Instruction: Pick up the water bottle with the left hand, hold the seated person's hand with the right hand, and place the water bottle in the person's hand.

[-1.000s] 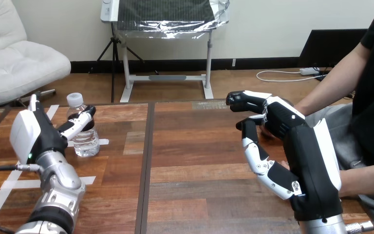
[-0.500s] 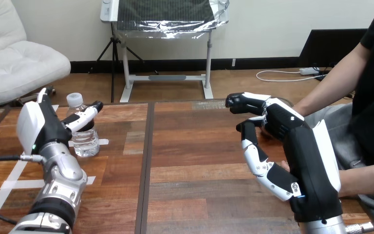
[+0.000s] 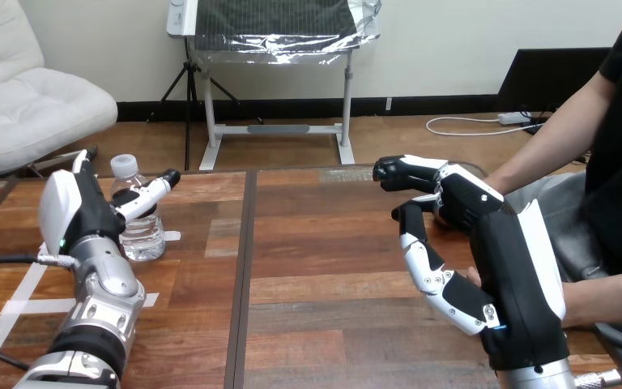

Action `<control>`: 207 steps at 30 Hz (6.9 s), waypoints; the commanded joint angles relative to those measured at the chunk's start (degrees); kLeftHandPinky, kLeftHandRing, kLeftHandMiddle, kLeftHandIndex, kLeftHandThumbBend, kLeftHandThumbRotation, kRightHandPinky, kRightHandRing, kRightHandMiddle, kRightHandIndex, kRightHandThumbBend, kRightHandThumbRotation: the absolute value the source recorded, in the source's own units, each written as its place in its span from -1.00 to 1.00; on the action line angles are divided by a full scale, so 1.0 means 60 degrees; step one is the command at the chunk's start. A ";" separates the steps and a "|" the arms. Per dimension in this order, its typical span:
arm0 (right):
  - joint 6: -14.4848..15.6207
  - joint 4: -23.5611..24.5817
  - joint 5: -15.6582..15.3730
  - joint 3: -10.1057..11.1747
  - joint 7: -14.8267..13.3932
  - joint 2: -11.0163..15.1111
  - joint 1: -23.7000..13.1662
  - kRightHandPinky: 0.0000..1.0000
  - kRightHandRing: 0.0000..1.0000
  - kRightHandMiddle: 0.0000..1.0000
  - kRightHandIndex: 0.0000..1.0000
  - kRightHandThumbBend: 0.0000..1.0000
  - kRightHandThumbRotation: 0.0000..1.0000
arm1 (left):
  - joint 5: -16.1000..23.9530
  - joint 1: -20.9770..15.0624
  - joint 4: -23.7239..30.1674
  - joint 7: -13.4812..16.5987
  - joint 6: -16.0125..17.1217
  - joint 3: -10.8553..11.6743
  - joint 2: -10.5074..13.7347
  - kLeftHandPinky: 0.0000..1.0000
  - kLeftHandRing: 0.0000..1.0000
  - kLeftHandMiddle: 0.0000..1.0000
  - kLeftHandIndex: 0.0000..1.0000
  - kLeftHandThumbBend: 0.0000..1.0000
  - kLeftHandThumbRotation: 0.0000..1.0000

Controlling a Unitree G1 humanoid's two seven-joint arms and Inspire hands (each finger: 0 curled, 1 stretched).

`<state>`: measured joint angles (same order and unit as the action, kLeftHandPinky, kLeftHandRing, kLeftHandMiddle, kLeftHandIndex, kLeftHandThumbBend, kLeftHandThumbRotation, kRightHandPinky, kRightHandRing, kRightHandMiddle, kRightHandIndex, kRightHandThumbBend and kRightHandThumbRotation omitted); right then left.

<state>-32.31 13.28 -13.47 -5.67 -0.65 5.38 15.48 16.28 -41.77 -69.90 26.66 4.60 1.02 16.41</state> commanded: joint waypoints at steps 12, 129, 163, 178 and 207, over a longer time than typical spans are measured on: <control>-0.0079 0.0499 -0.0095 0.0114 -0.0081 0.0008 -0.0163 0.05 0.37 0.48 0.32 -0.79 -1.00 | 0.0029 -0.0941 -0.0027 -0.0667 -0.0409 -0.0213 0.0203 0.54 0.76 0.85 0.83 0.97 0.02; 0.0145 0.1035 0.0029 0.0491 -0.0064 0.0194 0.0204 0.00 0.31 0.40 0.19 -0.64 -1.00 | 0.0550 -0.0797 -0.0683 -0.0570 -0.0080 -0.1094 0.0320 0.00 0.14 0.24 0.25 0.62 -1.00; 0.0044 0.0908 -0.0078 0.0470 -0.0063 0.0264 0.0077 -0.01 0.26 0.36 0.19 -0.65 -1.00 | 0.1162 -0.0819 -0.0718 -0.0768 -0.0541 -0.1843 0.0441 0.52 0.72 0.78 0.76 0.76 -0.36; 0.0042 0.0883 -0.0091 0.0483 -0.0092 0.0247 0.0065 -0.03 0.25 0.36 0.17 -0.64 -1.00 | 0.0742 -0.0683 -0.0697 -0.0377 -0.0028 -0.1412 0.0334 0.73 0.89 0.95 0.92 0.81 -0.26; 0.0049 0.0969 -0.0173 0.0460 -0.0113 0.0233 0.0185 0.03 0.30 0.38 0.19 -0.63 -1.00 | 0.0998 -0.1091 -0.0725 -0.0423 -0.0286 -0.1805 0.0259 0.63 0.81 0.88 0.87 0.77 -0.16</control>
<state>-30.95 17.69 -14.37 -3.44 -0.73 6.87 18.60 20.85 -42.95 -74.69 23.70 3.34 -8.57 17.83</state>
